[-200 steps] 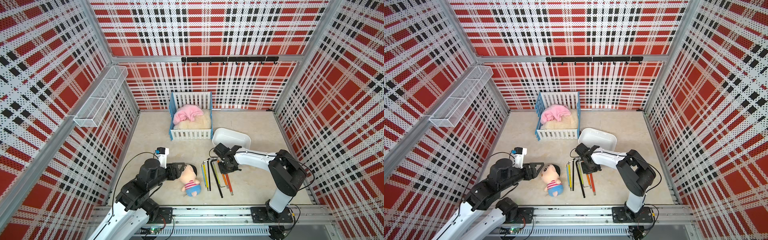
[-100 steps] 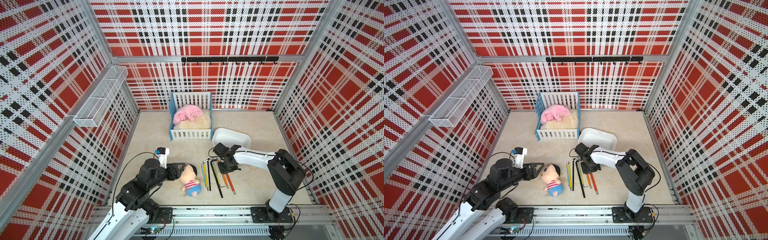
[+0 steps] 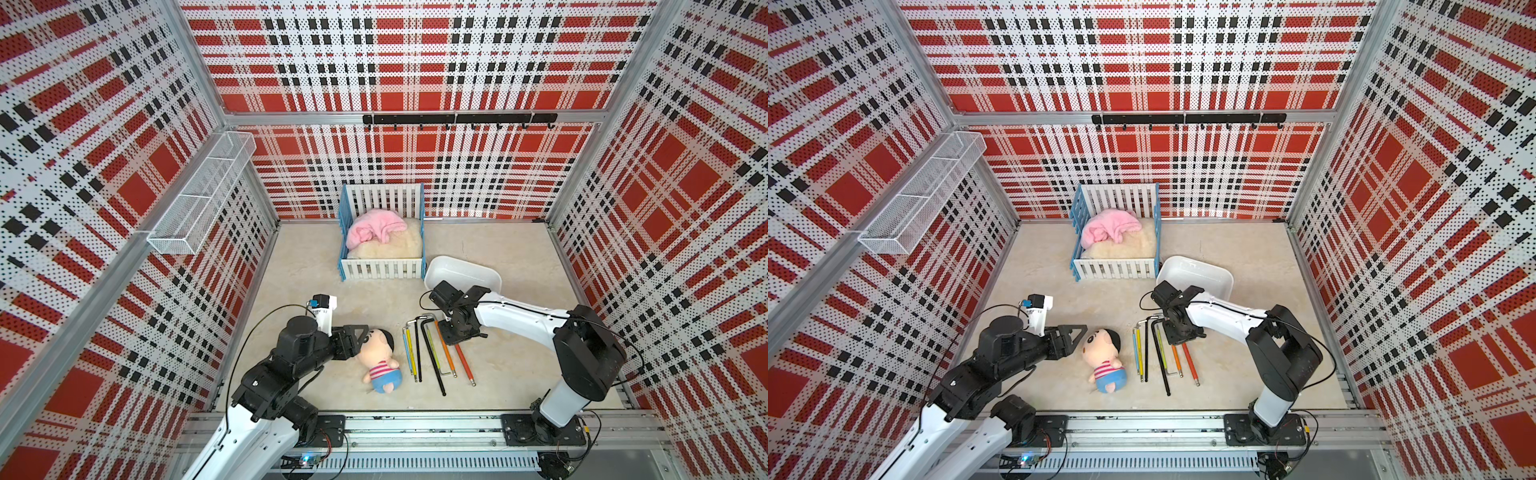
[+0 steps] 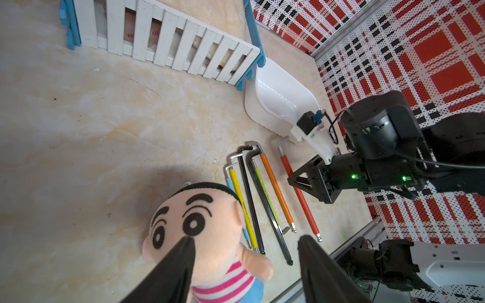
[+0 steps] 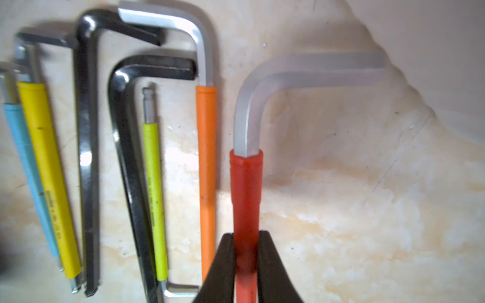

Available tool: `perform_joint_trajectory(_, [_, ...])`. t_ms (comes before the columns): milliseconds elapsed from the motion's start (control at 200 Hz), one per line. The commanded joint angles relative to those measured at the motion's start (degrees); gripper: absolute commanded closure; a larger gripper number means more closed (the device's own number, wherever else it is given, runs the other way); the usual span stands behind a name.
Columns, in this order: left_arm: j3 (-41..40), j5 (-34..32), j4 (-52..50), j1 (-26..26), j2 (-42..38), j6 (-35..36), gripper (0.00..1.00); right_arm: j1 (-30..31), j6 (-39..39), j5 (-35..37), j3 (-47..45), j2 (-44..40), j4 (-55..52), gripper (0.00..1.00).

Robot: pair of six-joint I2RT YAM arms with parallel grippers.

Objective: Put the hex key on the desktop into the storage box
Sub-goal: Pick up the Allen key from the center of the board, then place the Allen key in the storage box.

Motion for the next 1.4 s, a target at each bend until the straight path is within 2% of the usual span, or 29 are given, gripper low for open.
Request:
perform_joint_trajectory(0, [-0.7, 0.8, 0.4, 0.3, -0.4, 0.9, 0.32, -0.2, -1.3, -1.1, 2.2, -4.1, -2.0, 1.00])
perform_joint_trajectory(220, [-0.4, 0.6, 0.5, 0.2, -0.3, 0.8, 0.32, -0.8, -4.2, 0.5, 10.9, -6.8, -5.1, 1.00])
perform_joint_trajectory(481, [1.7, 0.6, 1.5, 0.0, 2.0, 1.9, 0.32, -8.6, -13.9, 2.4, 23.7, -4.4, -6.0, 1.00])
perform_joint_trajectory(621, [2.2, 0.8, 1.9, 0.1, 2.6, 2.3, 0.32, -11.3, -20.9, 7.0, 28.6, -1.5, -5.1, 1.00])
perform_joint_trajectory(797, [3.7, 0.9, 2.5, 0.0, 3.4, 2.6, 0.32, -14.2, -30.7, 11.1, 30.1, 1.2, -0.3, 1.00])
perform_joint_trajectory(972, [3.8, 0.3, 2.8, 0.1, 3.9, 4.0, 0.32, -17.3, -40.1, 10.8, 28.5, 3.3, 7.7, 1.00])
perform_joint_trajectory(1393, [3.4, 1.3, 3.0, 0.5, 4.0, 3.8, 0.32, -18.1, -51.0, 11.8, 29.6, 13.8, 14.7, 1.00])
